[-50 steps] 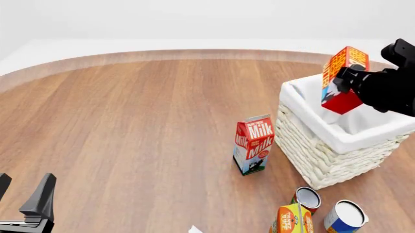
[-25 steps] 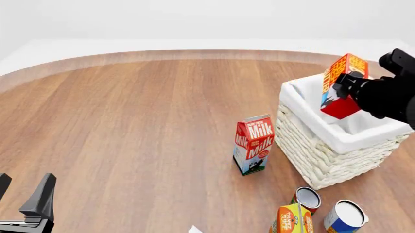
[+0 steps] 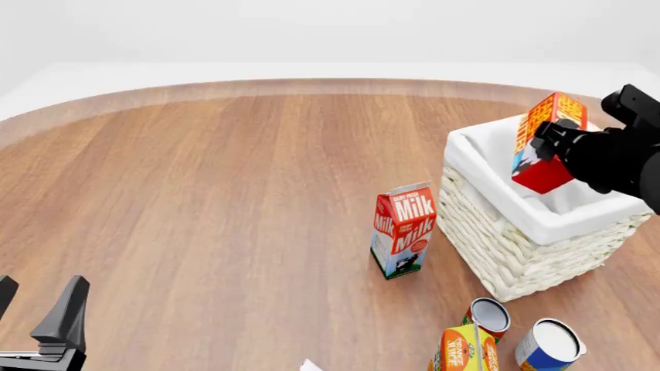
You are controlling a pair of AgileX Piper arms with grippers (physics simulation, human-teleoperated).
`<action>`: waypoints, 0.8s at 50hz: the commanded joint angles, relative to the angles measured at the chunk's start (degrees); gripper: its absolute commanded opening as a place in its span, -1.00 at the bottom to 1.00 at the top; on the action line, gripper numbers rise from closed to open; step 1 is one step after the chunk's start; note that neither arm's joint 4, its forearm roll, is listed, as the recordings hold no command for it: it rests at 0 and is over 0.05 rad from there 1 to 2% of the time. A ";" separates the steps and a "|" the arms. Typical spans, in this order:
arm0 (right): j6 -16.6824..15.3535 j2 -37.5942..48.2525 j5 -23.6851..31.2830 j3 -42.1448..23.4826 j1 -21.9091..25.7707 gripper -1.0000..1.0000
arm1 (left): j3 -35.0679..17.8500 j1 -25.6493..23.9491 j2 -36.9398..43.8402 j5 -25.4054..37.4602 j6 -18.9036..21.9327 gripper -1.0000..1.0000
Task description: Pick up the cream cheese box and the butter, and put them in the basket.
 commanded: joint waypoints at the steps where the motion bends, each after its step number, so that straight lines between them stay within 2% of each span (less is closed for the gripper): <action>1: 0.65 -0.29 -0.96 0.01 -0.91 -1.00 | 0.00 0.00 0.00 0.00 0.00 1.00; 35: 1.09 1.77 -3.97 1.37 -1.32 -1.00 | 0.00 0.00 0.00 0.00 0.00 1.00; 36: 0.93 1.82 -3.74 1.06 -1.34 1.00 | 0.00 0.00 0.00 0.00 0.00 1.00; 40: 0.72 2.02 -3.53 0.59 -1.60 1.00 | 0.00 0.00 0.00 0.00 0.00 1.00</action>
